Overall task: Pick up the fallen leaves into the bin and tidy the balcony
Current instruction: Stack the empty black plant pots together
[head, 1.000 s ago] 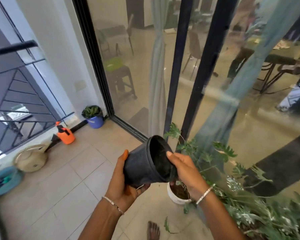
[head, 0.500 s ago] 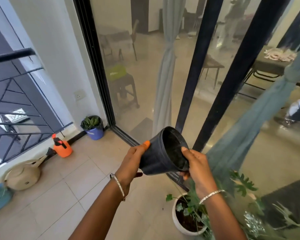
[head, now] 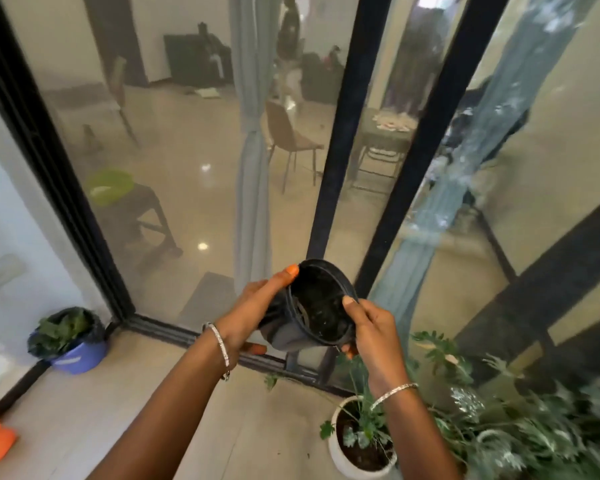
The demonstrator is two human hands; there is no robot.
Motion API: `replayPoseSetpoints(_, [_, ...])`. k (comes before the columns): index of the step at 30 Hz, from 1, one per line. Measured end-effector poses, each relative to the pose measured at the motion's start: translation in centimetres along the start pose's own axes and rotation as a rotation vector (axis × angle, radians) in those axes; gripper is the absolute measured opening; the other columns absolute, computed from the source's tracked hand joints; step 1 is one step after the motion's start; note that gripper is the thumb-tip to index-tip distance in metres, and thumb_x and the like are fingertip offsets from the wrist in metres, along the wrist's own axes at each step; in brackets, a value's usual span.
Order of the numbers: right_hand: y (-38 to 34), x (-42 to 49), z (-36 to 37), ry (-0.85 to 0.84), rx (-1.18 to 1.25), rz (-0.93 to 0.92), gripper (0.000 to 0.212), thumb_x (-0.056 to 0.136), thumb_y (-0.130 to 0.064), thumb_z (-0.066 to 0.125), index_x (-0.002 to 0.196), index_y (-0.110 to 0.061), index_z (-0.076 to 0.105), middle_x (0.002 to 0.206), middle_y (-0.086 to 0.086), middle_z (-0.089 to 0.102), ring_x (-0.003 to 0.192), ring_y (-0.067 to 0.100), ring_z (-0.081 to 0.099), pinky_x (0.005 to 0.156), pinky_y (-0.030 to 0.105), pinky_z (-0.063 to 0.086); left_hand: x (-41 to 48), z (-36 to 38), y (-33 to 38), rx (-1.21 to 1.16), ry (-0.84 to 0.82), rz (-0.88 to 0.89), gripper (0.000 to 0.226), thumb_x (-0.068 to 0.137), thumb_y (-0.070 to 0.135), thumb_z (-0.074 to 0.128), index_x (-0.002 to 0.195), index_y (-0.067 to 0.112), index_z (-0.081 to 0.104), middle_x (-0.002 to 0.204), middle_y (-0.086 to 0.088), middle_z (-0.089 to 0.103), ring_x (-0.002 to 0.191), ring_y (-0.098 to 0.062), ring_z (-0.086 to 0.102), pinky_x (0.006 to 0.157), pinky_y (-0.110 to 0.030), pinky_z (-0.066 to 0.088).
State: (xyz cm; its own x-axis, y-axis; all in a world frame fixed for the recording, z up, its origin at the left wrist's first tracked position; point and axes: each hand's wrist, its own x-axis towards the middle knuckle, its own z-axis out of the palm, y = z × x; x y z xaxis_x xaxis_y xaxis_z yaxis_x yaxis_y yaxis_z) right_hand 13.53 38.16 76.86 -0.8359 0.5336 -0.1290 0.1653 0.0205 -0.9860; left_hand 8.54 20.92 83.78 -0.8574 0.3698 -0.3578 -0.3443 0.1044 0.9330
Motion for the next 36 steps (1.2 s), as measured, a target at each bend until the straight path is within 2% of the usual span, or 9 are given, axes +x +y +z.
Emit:
replayPoseSetpoints(5, [-0.7,-2.0,1.9,0.212,0.057,0.006,0.036,0.096,-0.028,0.061,0.078,0.004,0.059,0.063,0.017,0.049,0.039,0.02,0.046,0.036,0.024,0.037,2.1,-2.4,0.7,0.02,-0.165,-0.049,0.024,0.089,0.051,0.057,0.086,0.028,0.058,0.074,0.006,0.067,0.076,-0.009,0.061,0.067,-0.027,0.056])
replayPoseSetpoints(7, [-0.8,-3.1,2.2,0.238,0.099,0.023,0.04,0.093,-0.033,0.063,0.08,0.004,0.059,0.066,0.017,0.05,0.047,0.022,0.05,0.041,0.026,0.04,2.8,-2.8,0.2,0.015,-0.187,-0.064,0.028,0.086,0.055,0.059,0.088,0.028,0.063,0.078,0.006,0.07,0.085,-0.014,0.063,0.078,-0.035,0.056])
replayPoseSetpoints(10, [-0.6,-4.1,3.1,0.241,0.164,0.11,0.033,0.09,-0.044,0.064,0.092,-0.013,0.072,0.085,0.002,0.073,0.08,0.022,0.067,0.063,0.036,0.053,4.0,-3.4,-0.9,-0.014,-0.225,-0.121,0.04,0.083,0.062,0.058,0.101,0.028,0.066,0.091,-0.003,0.07,0.092,-0.022,0.065,0.073,-0.037,0.056])
replayPoseSetpoints(12, [-0.2,-4.2,3.7,0.209,0.221,0.182,0.037,0.083,-0.057,0.063,0.107,-0.031,0.072,0.109,-0.006,0.073,0.106,0.02,0.063,0.081,0.042,0.054,5.0,-3.6,-1.4,-0.048,-0.256,-0.153,0.044,0.083,0.063,0.057,0.108,0.027,0.065,0.094,-0.005,0.07,0.091,-0.023,0.066,0.068,-0.035,0.056])
replayPoseSetpoints(14, [0.5,-3.5,4.6,0.153,0.307,0.272,0.049,0.077,-0.069,0.06,0.115,-0.04,0.068,0.122,-0.006,0.068,0.117,0.023,0.058,0.092,0.05,0.052,6.6,-4.0,-2.0,-0.057,-0.294,-0.183,0.046,0.082,0.063,0.056,0.112,0.028,0.064,0.1,-0.005,0.068,0.097,-0.023,0.064,0.077,-0.039,0.057])
replayPoseSetpoints(16, [0.9,-3.0,5.1,0.084,0.418,0.325,0.051,0.08,-0.07,0.054,0.118,-0.038,0.067,0.123,-0.001,0.068,0.118,0.03,0.06,0.098,0.061,0.046,7.6,-4.3,-2.4,-0.069,-0.316,-0.207,0.042,0.083,0.063,0.055,0.108,0.031,0.065,0.103,-0.003,0.068,0.101,-0.023,0.063,0.086,-0.043,0.055])
replayPoseSetpoints(22, [3.8,1.1,9.5,0.091,0.575,0.375,0.064,0.079,-0.071,0.056,0.128,-0.03,0.062,0.127,0.011,0.066,0.119,0.04,0.059,0.096,0.062,0.046,14.0,-7.0,-3.8,-0.032,-0.354,-0.31,0.044,0.085,0.062,0.053,0.116,0.031,0.061,0.117,-0.009,0.065,0.109,-0.03,0.062,0.089,-0.047,0.055])
replayPoseSetpoints(32, [3.5,9.5,13.2,0.331,0.573,0.508,0.07,0.065,-0.076,0.062,0.117,-0.03,0.069,0.122,0.01,0.067,0.118,0.035,0.058,0.098,0.058,0.046,26.0,-7.8,-2.5,0.057,-0.493,-0.468,0.044,0.081,0.069,0.052,0.11,0.037,0.061,0.126,-0.014,0.057,0.114,-0.035,0.058,0.096,-0.054,0.051])
replayPoseSetpoints(36, [4.3,10.6,14.3,0.442,0.615,0.612,0.075,0.064,-0.078,0.062,0.119,-0.027,0.067,0.121,0.009,0.067,0.113,0.031,0.06,0.087,0.046,0.054,28.9,-7.8,-3.1,0.111,-0.606,-0.575,0.039,0.085,0.066,0.05,0.104,0.033,0.059,0.119,-0.009,0.06,0.109,-0.034,0.059,0.078,-0.042,0.057])
